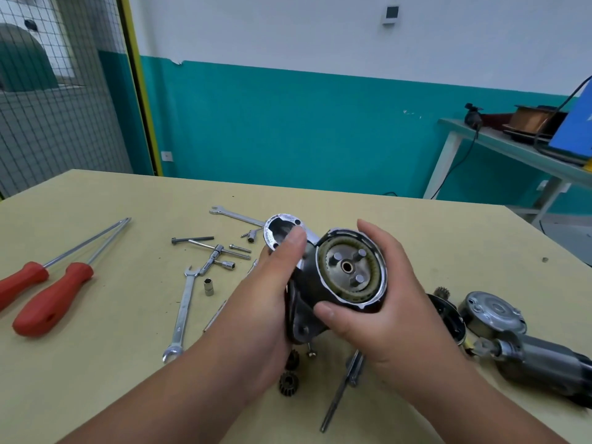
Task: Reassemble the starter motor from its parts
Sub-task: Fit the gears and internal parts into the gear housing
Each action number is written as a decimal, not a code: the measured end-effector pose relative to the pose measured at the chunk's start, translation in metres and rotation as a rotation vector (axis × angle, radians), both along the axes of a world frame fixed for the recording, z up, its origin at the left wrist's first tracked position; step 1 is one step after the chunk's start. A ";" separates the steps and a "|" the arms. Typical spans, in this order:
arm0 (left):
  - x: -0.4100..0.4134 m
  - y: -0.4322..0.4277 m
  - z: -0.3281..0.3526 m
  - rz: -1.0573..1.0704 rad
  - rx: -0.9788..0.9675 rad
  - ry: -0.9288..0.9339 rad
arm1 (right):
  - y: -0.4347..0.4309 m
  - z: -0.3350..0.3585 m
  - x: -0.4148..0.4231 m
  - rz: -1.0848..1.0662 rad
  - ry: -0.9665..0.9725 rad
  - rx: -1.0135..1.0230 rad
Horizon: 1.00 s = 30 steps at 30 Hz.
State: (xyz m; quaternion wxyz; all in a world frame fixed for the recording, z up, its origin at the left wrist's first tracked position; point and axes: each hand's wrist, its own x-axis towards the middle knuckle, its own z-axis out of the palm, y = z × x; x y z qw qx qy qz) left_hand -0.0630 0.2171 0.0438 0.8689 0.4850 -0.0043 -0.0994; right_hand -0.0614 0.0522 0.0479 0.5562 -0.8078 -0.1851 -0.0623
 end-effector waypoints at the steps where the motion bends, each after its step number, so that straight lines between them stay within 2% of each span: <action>1: 0.001 0.000 0.001 0.001 0.015 0.005 | -0.001 0.000 0.000 -0.010 -0.029 0.017; 5: 0.007 0.002 -0.003 0.201 0.143 0.059 | 0.000 -0.001 -0.001 0.016 -0.052 0.059; 9: 0.012 0.004 -0.006 0.389 0.310 -0.003 | 0.002 0.000 -0.002 0.031 -0.035 0.033; 12: 0.012 0.008 -0.003 0.334 0.278 -0.035 | -0.002 0.001 0.000 0.028 -0.042 0.012; 16: 0.012 0.015 -0.001 0.151 0.202 -0.067 | -0.012 0.005 0.005 0.037 -0.021 0.033; 21: 0.009 0.013 -0.004 0.108 0.181 -0.102 | -0.016 0.002 0.011 0.034 0.043 0.036; 23: 0.009 0.015 -0.003 0.023 0.172 -0.132 | -0.019 0.002 0.015 0.060 0.109 0.114; 25: 0.008 0.016 -0.001 -0.040 0.172 -0.172 | -0.022 0.005 0.018 0.127 0.189 0.273; 28: 0.008 0.014 -0.003 -0.014 0.249 -0.227 | -0.022 0.011 0.021 0.186 0.327 0.587; 30: 0.008 0.012 -0.006 0.011 0.311 -0.272 | -0.022 0.011 0.022 0.200 0.377 0.661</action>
